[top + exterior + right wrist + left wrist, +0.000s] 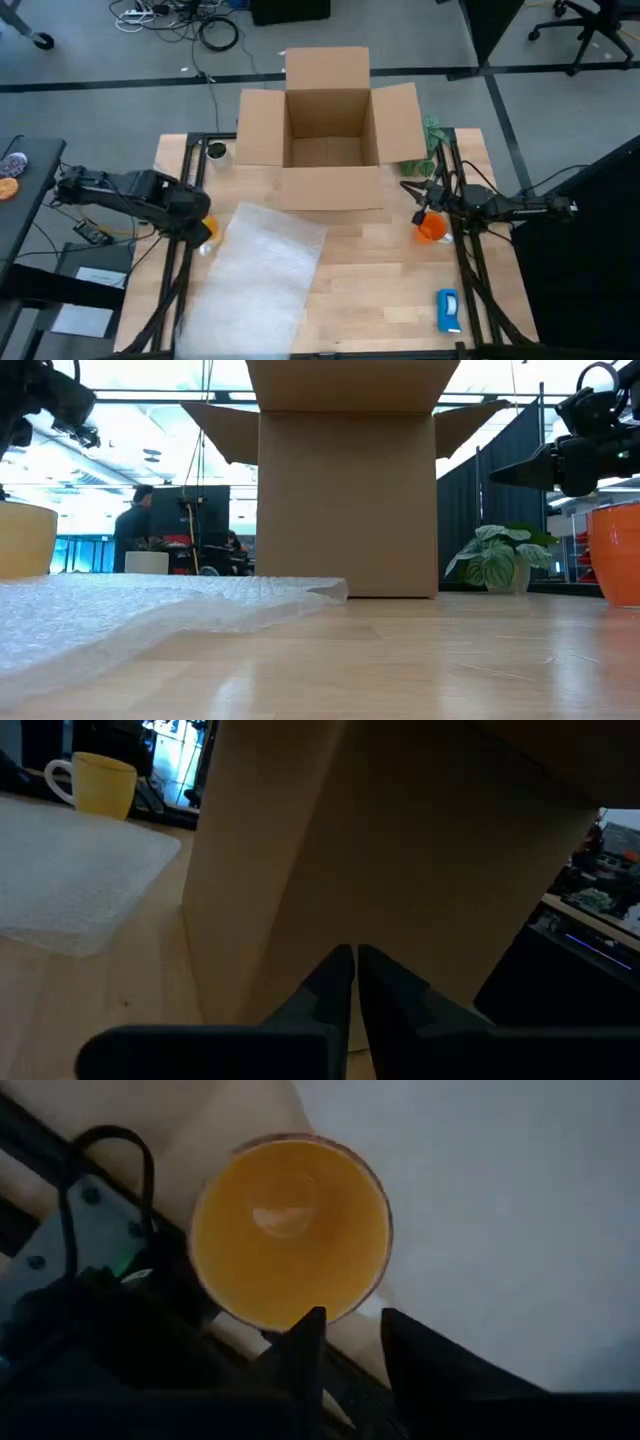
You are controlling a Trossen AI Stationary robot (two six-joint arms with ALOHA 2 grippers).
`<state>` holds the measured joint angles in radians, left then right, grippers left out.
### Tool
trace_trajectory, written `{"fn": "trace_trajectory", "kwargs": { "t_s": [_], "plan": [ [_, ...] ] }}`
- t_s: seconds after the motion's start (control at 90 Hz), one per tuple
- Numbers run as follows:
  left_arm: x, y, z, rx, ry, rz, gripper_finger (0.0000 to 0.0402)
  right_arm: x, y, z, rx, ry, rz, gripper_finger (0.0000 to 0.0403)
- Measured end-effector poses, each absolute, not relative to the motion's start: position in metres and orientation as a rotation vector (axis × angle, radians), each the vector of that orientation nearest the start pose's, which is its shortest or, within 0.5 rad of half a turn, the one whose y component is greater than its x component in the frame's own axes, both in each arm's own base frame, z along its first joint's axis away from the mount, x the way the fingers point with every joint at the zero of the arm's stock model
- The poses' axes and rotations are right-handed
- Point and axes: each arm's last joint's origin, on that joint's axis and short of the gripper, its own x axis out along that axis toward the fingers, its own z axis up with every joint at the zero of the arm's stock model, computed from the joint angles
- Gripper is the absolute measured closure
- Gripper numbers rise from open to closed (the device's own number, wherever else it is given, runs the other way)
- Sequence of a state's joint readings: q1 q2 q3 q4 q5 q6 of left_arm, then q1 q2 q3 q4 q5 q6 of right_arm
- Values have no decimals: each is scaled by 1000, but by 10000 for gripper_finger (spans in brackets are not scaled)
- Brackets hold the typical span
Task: Wrap mug
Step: Wrap the orange mug with the bubble wrap
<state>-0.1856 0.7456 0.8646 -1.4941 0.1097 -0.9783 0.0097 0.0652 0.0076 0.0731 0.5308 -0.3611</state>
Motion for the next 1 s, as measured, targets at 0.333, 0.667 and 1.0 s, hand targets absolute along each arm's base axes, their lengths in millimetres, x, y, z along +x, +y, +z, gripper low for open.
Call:
{"fn": "trace_trajectory", "kwargs": {
  "t_s": [0.333, 0.667, 1.0],
  "plan": [
    [93, -21, 277, -799, 1307, 424, 278, 97, -14, 168, -349, 79, -518, 402],
    [109, -24, 270, -779, 1381, 446, 256, 97, -14, 168, -349, 79, -518, 402],
    [125, -25, 260, -712, 1422, 555, 228, 97, -14, 168, -349, 79, -518, 402]
  ]
}}
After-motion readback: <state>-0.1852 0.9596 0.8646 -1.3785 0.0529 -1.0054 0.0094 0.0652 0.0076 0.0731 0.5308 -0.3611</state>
